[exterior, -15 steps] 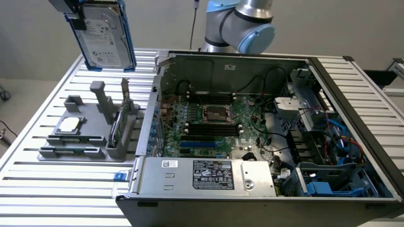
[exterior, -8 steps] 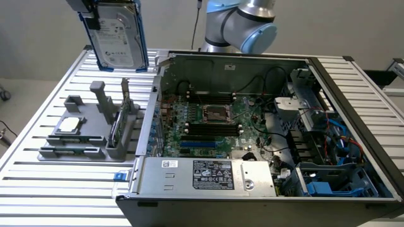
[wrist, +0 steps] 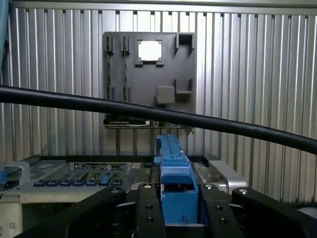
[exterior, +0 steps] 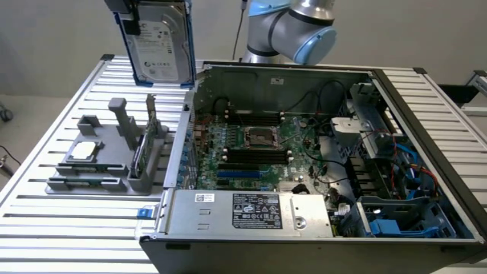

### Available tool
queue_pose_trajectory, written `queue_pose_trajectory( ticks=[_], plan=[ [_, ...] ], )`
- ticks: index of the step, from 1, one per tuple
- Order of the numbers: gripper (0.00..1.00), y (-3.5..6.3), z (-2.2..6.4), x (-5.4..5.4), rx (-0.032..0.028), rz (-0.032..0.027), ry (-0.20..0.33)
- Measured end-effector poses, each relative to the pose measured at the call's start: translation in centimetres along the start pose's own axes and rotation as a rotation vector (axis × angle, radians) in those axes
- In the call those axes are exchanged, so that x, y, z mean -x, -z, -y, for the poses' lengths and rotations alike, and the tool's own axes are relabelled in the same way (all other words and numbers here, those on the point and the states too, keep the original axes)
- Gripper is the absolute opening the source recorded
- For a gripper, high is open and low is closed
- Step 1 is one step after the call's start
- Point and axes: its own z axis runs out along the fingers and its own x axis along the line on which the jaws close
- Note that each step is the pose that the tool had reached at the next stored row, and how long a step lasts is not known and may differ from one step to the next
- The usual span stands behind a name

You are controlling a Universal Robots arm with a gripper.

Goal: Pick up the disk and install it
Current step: 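Pick up the disk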

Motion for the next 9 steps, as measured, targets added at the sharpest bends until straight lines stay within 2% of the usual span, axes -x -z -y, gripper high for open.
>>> queue_pose_trajectory(
  ticks=[9],
  plan=[
    [0.33, 1.29, 4.03, -1.2, 0.0117, 0.0003, 0.000]
  ],
)
